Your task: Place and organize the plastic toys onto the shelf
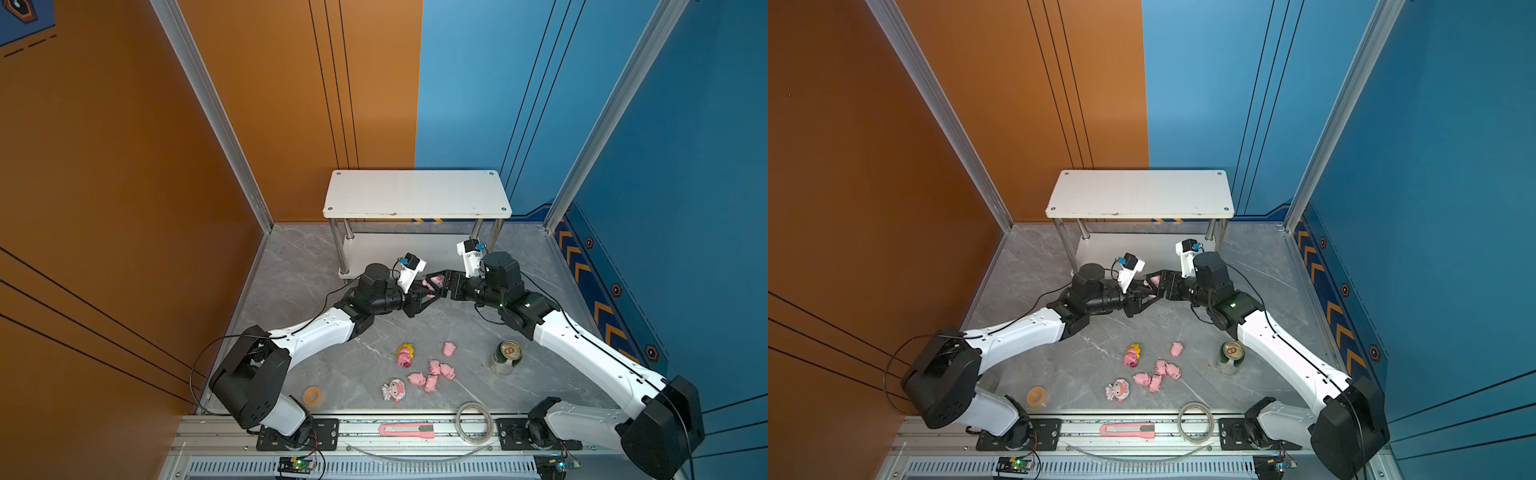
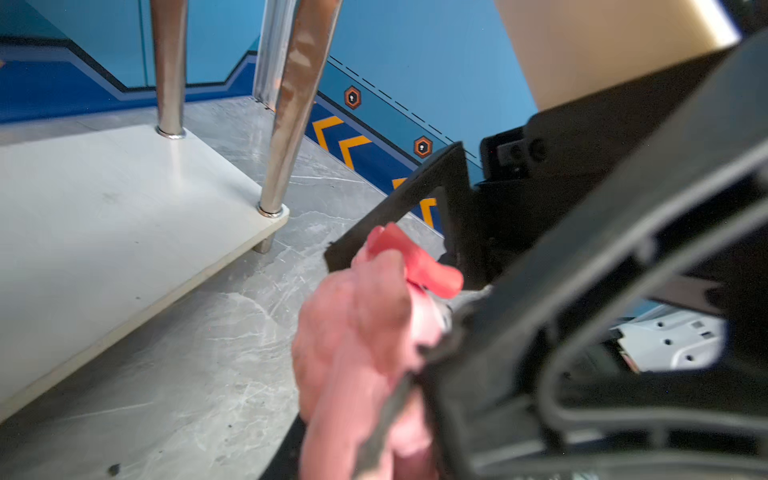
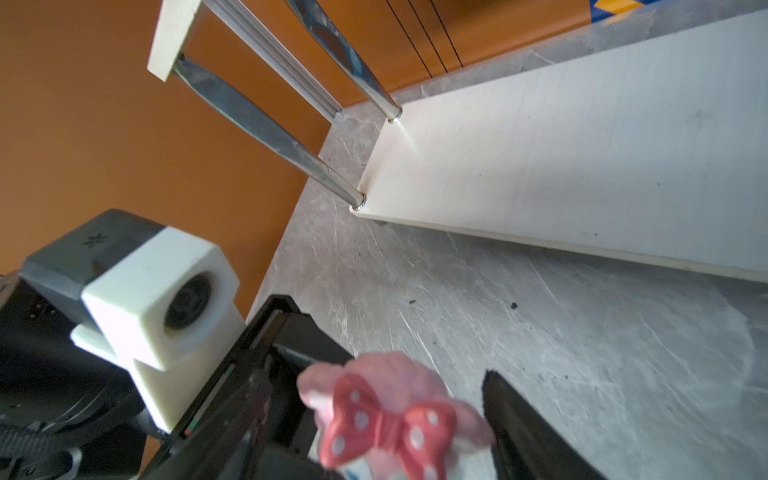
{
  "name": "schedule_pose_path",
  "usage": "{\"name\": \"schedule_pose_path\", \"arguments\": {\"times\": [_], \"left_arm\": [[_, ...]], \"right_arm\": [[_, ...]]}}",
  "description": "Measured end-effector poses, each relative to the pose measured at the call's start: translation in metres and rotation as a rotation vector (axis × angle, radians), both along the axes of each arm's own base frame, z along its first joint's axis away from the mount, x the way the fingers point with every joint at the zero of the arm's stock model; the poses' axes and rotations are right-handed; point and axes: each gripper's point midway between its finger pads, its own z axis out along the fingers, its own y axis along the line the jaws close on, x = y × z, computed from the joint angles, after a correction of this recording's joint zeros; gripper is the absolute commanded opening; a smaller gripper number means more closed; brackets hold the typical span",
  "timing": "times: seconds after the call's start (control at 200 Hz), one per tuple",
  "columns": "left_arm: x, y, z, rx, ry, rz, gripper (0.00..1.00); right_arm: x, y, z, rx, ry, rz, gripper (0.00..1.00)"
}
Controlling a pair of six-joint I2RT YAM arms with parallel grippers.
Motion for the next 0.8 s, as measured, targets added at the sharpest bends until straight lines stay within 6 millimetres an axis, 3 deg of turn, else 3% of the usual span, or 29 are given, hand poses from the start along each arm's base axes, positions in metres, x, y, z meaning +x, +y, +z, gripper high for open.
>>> {"name": "schedule_pose_path", "arguments": {"times": [0.295, 0.526, 0.716, 0.801], "left_arm": [[-0.014, -0.001, 0.005, 0.110, -0.269, -0.003, 0.00], [-0.012, -0.001, 0.004, 0.141, -0.325, 0.002, 0.00], [-0.013, -0.001, 0.002, 0.145, -0.324, -0.008, 0.00], [-0.015, -0.002, 0.002, 0.142, -0.323, -0.016, 0.00]], "right_arm": [[-0.010, -0.005, -0.003, 0.034, 0.140, -0.029, 0.90], [-0.013, -0.002, -0.007, 0.049, 0.198, -0.023, 0.75], [-0.015, -0.001, -0.007, 0.055, 0.208, -0.017, 0.78], [-0.015, 0.000, -0.008, 0.056, 0.212, -0.012, 0.68]]}}
